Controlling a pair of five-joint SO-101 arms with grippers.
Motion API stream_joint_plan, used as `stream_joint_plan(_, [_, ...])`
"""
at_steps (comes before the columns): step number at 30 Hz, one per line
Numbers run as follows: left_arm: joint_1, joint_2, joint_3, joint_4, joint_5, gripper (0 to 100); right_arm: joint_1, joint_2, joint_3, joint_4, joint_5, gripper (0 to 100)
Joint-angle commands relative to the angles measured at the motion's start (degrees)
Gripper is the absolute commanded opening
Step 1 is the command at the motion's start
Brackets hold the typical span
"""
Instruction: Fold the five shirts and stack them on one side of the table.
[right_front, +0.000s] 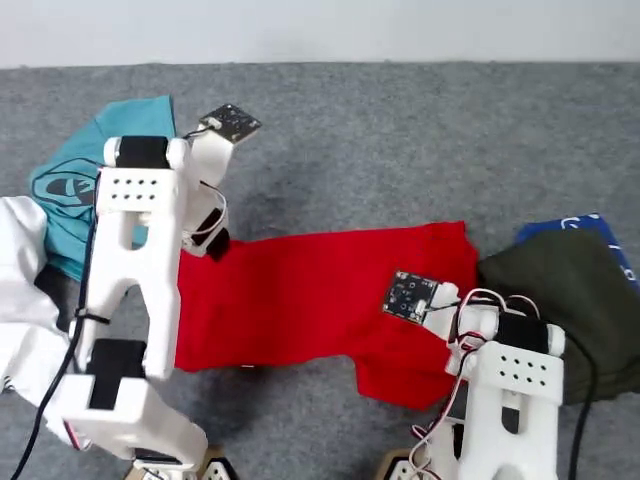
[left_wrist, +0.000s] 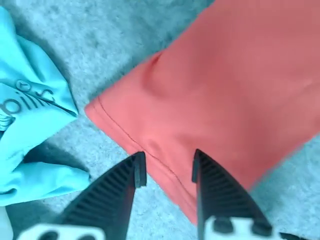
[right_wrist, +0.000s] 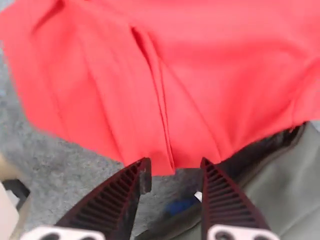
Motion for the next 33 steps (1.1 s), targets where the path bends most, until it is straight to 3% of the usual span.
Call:
stream_joint_plan(1, [0.26,-4.13,1.27,1.32,-0.09,16,0.84,2.95,0.18,-1.1,2.11,16.1])
stream_joint_plan(8, [0.53,-5.19,2.77,1.32,-0.09,16,5.67,15.69,0.79,-10.86,3.43,15.9])
stream_joint_plan(17, [0.44,-4.66,2.86,1.32,-0.09,16,5.76,21.23,-1.23,-9.71,5.8,0.9])
stream_joint_plan(33, [0.44,-4.57,2.86,1.32,-0.09,16,2.33,21.67,-12.57,-4.53,3.87,1.1])
